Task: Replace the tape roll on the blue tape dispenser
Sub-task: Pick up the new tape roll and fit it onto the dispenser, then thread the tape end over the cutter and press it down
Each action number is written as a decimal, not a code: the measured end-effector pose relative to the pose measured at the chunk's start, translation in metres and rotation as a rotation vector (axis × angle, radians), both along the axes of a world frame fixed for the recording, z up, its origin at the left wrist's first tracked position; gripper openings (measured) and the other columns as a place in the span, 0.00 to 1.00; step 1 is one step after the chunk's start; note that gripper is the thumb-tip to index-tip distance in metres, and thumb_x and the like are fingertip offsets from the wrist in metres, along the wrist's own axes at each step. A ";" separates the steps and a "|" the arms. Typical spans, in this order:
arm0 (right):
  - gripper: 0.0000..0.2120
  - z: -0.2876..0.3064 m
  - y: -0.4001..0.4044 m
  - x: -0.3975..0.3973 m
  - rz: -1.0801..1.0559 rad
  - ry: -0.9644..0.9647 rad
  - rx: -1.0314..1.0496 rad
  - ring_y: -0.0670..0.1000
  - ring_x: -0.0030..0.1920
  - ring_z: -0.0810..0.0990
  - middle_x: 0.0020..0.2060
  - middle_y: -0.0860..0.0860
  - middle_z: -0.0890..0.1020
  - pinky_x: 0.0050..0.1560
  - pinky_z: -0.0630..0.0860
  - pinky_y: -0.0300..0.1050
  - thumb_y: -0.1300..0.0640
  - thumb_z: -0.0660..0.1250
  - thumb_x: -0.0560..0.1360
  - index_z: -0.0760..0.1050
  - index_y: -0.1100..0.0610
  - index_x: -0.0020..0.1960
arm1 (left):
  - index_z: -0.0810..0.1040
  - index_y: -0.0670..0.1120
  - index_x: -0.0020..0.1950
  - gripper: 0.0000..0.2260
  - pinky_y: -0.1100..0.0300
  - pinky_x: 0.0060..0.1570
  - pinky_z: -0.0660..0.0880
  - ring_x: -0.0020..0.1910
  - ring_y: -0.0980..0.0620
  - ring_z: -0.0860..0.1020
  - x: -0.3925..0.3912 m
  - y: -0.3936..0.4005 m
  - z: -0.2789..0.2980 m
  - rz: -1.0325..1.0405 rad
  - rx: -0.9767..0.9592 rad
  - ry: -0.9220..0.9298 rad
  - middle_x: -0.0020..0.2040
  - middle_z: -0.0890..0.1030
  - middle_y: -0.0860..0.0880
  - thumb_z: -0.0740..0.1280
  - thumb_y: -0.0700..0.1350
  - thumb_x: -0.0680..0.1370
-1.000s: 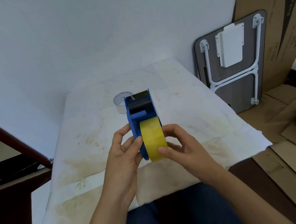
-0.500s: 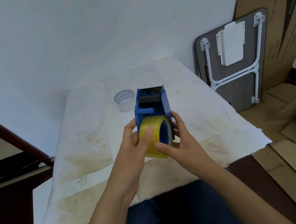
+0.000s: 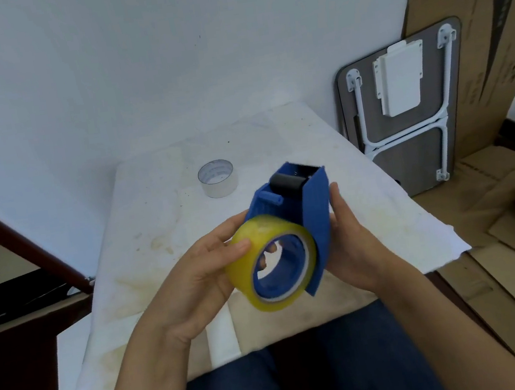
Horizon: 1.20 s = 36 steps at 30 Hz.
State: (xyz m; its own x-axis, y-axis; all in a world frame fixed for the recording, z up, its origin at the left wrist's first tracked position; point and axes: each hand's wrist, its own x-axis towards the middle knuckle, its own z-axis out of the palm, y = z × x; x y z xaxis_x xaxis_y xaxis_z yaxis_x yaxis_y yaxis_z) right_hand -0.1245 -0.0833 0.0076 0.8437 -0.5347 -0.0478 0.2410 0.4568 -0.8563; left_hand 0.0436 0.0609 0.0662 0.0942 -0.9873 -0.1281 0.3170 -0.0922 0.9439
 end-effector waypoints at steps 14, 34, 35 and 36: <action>0.25 -0.010 0.014 0.001 0.352 -0.014 -0.107 0.57 0.62 0.76 0.59 0.59 0.79 0.68 0.72 0.54 0.69 0.68 0.69 0.73 0.64 0.66 | 0.83 0.52 0.55 0.13 0.58 0.47 0.77 0.45 0.51 0.83 0.000 -0.028 -0.011 0.454 0.182 -0.476 0.46 0.85 0.47 0.59 0.51 0.82; 0.21 -0.007 0.024 0.005 -0.138 0.336 -0.609 0.46 0.50 0.82 0.47 0.42 0.83 0.50 0.78 0.43 0.68 0.72 0.73 0.68 0.52 0.59 | 0.82 0.51 0.58 0.11 0.43 0.53 0.73 0.55 0.47 0.75 -0.011 -0.018 -0.011 0.512 -0.075 -1.390 0.53 0.80 0.50 0.68 0.51 0.76; 0.21 -0.008 0.024 0.005 -0.148 0.341 -0.616 0.48 0.50 0.82 0.47 0.43 0.83 0.50 0.79 0.46 0.68 0.71 0.73 0.68 0.53 0.59 | 0.82 0.51 0.57 0.12 0.43 0.53 0.74 0.54 0.46 0.75 -0.012 -0.019 -0.011 0.513 -0.080 -1.391 0.53 0.81 0.50 0.67 0.51 0.76; 0.21 -0.008 0.025 0.005 -0.157 0.347 -0.627 0.50 0.51 0.82 0.48 0.45 0.83 0.52 0.80 0.48 0.68 0.71 0.73 0.67 0.53 0.59 | 0.82 0.51 0.55 0.11 0.43 0.52 0.74 0.54 0.46 0.75 -0.013 -0.019 -0.011 0.512 -0.084 -1.389 0.52 0.81 0.50 0.67 0.51 0.76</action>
State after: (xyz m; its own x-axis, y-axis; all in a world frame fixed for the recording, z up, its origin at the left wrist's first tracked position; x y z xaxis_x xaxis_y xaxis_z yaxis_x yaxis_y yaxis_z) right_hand -0.1191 -0.0584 -0.0003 0.7467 -0.6627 0.0565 -0.0690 -0.1617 -0.9844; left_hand 0.0310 0.0417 0.0552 0.4221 -0.8094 0.4082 -0.8418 -0.1828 0.5078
